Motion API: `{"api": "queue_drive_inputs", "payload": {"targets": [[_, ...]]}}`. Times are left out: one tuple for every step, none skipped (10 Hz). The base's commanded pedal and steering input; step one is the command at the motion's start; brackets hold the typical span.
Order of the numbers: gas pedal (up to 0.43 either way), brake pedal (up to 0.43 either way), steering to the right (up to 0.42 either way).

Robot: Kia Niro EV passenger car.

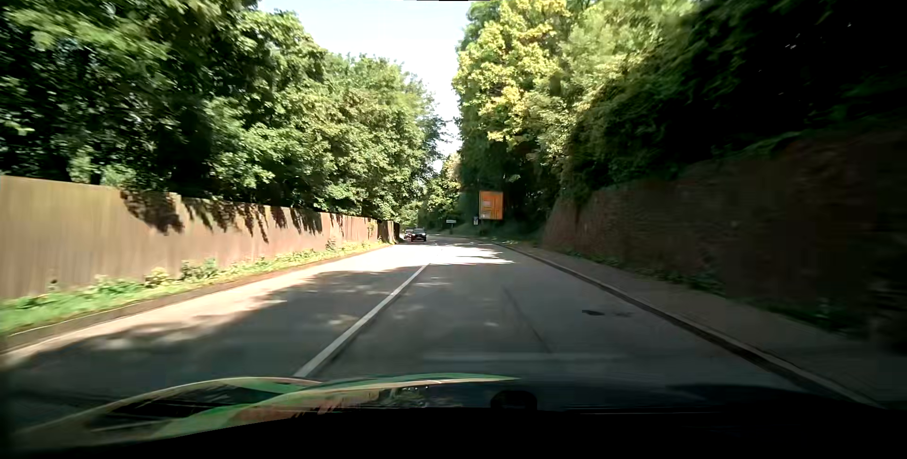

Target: Follow the waypoints while adhering to traffic rules and regulations

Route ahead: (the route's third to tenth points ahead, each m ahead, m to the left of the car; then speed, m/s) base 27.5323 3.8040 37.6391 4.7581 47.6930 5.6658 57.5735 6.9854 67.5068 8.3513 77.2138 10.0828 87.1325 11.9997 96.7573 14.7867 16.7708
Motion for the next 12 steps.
{"api": "queue_drive_inputs", "payload": {"targets": [[0.157, 0.0, -0.008], [0.157, 0.0, -0.01], [0.157, 0.0, -0.01], [0.157, 0.0, -0.01], [0.157, 0.0, -0.011], [0.157, 0.0, -0.012], [0.15, 0.0, -0.014], [0.13, 0.0, -0.015], [0.087, 0.0, -0.016], [0.087, 0.0, -0.017], [0.087, 0.0, -0.018], [0.098, 0.0, -0.018]]}}
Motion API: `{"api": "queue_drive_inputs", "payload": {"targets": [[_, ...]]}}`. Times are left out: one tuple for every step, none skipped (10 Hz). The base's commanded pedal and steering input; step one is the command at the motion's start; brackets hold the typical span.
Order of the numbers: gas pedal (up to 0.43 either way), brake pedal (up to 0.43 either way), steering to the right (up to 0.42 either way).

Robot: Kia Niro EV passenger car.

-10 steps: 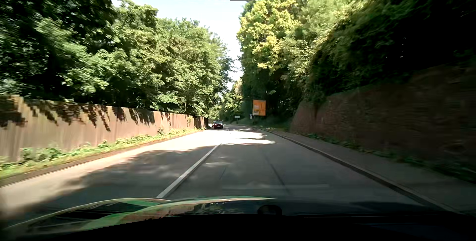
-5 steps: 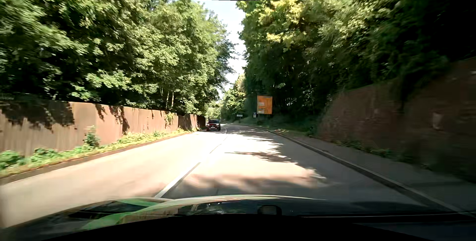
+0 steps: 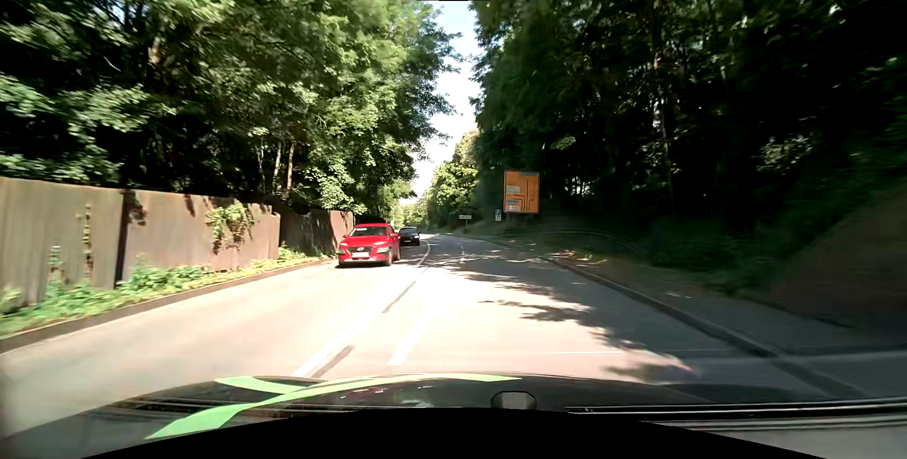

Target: Follow the waypoints while adhering to traffic rules and regulations

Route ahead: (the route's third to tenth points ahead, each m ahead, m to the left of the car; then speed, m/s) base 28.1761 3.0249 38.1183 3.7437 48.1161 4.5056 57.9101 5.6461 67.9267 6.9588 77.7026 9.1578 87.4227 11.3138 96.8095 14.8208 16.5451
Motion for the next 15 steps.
{"api": "queue_drive_inputs", "payload": {"targets": [[0.11, 0.0, -0.018], [0.11, 0.0, -0.018], [0.11, 0.0, -0.018], [0.11, 0.0, -0.018], [0.11, 0.0, -0.018], [0.11, 0.0, -0.018], [0.098, 0.0, -0.018], [0.098, 0.0, -0.018], [0.098, 0.0, -0.018], [0.098, 0.0, -0.018], [0.098, 0.0, -0.018], [0.11, 0.0, -0.018], [0.118, 0.0, -0.018], [0.13, 0.0, -0.018], [0.13, 0.0, -0.018]]}}
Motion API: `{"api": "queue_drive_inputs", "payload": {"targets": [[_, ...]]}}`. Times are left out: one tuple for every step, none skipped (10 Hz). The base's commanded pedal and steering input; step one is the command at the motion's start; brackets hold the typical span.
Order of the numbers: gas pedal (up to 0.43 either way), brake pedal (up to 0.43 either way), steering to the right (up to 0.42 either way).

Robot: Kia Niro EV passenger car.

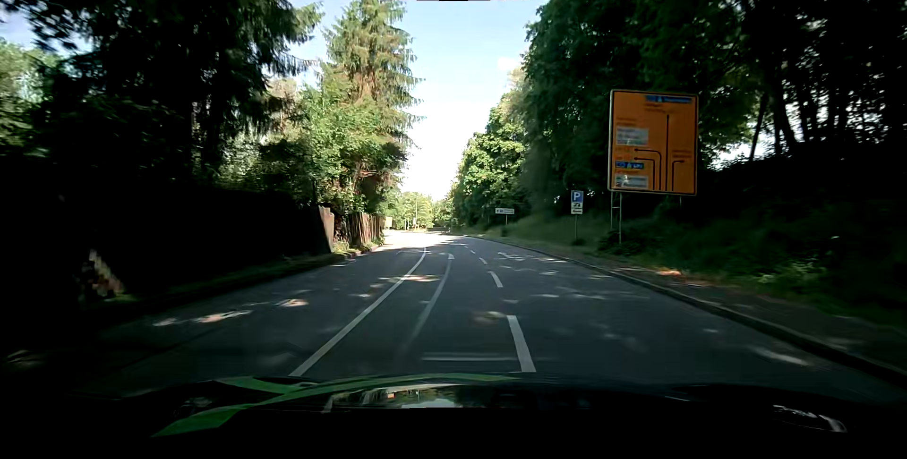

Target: Follow the waypoints while adhering to traffic rules and regulations

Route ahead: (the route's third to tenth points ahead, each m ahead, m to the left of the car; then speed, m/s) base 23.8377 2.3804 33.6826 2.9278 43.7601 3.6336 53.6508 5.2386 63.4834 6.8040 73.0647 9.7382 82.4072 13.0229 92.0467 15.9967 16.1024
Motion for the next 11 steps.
{"api": "queue_drive_inputs", "payload": {"targets": [[0.13, 0.0, -0.018], [0.13, 0.0, -0.018], [0.13, 0.0, -0.018], [0.13, 0.0, -0.018], [0.13, 0.0, -0.018], [0.13, 0.0, -0.019], [0.15, 0.0, -0.018], [0.157, 0.0, -0.018], [0.157, 0.0, -0.019], [0.157, 0.0, -0.019], [0.169, 0.0, -0.019]]}}
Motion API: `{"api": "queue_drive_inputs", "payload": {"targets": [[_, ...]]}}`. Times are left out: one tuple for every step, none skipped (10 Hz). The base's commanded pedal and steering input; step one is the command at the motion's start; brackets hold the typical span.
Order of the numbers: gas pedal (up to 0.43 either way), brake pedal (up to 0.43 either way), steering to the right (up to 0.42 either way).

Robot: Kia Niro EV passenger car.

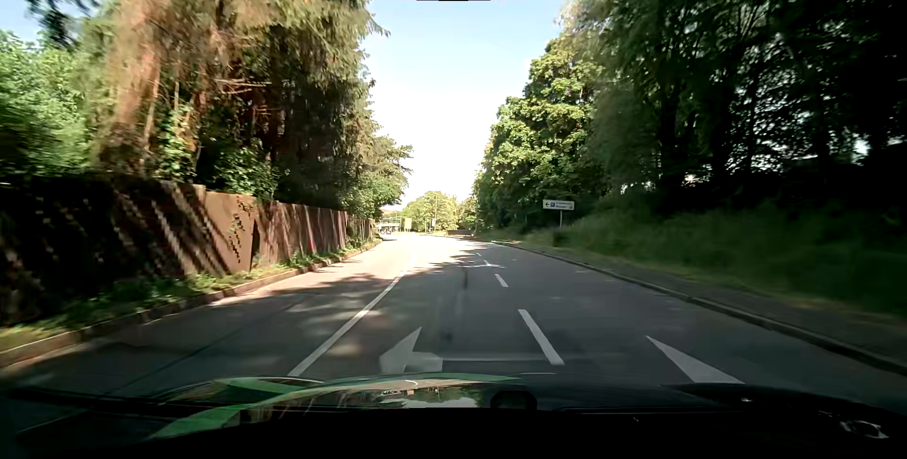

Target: Follow the waypoints while adhering to traffic rules and regulations

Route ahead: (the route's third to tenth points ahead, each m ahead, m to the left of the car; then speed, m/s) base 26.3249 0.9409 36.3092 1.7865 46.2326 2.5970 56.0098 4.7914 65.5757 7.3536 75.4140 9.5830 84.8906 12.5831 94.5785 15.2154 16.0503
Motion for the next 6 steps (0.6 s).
{"api": "queue_drive_inputs", "payload": {"targets": [[0.169, 0.0, -0.02], [0.177, 0.0, -0.02], [0.177, 0.0, -0.02], [0.177, 0.0, -0.02], [0.177, 0.0, -0.02], [0.189, 0.0, -0.02]]}}
